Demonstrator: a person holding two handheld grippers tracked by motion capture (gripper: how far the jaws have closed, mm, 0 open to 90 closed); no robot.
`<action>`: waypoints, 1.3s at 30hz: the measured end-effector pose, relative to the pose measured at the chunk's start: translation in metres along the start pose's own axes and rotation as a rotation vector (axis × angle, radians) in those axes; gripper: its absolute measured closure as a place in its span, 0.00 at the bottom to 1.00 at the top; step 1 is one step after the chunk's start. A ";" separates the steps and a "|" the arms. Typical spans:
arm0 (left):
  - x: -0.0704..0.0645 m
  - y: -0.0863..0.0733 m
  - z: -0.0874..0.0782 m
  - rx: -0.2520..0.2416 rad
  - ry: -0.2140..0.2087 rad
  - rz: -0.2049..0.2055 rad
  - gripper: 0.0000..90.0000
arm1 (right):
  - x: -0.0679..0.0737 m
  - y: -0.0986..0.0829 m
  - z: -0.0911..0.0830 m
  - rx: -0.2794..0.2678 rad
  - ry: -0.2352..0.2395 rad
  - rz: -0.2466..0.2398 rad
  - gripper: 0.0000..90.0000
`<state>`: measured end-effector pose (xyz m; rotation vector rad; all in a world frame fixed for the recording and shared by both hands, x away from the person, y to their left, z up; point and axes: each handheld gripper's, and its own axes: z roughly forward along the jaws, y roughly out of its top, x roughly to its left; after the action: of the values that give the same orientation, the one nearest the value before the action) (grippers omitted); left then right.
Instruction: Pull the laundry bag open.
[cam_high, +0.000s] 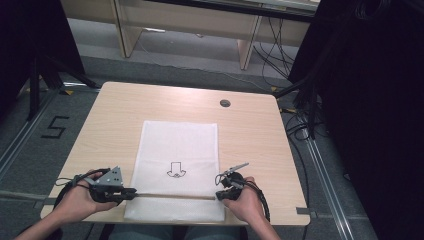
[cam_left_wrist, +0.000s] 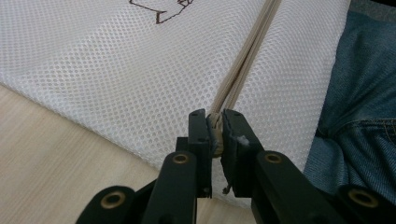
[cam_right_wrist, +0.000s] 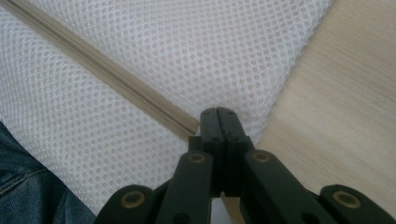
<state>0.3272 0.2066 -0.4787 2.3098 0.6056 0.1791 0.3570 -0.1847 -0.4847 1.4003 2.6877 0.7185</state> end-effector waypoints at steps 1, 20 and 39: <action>-0.001 0.000 0.001 -0.014 -0.006 -0.021 0.91 | 0.000 0.000 0.000 -0.001 0.002 0.001 1.00; 0.009 -0.011 -0.007 0.051 0.043 -0.027 0.91 | 0.000 0.000 0.000 -0.001 0.003 0.001 1.00; 0.012 -0.019 -0.004 0.148 0.060 -0.037 0.91 | -0.001 0.000 0.000 -0.004 0.006 0.003 1.00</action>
<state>0.3296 0.2266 -0.4896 2.4410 0.7126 0.1922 0.3572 -0.1853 -0.4851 1.4034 2.6882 0.7296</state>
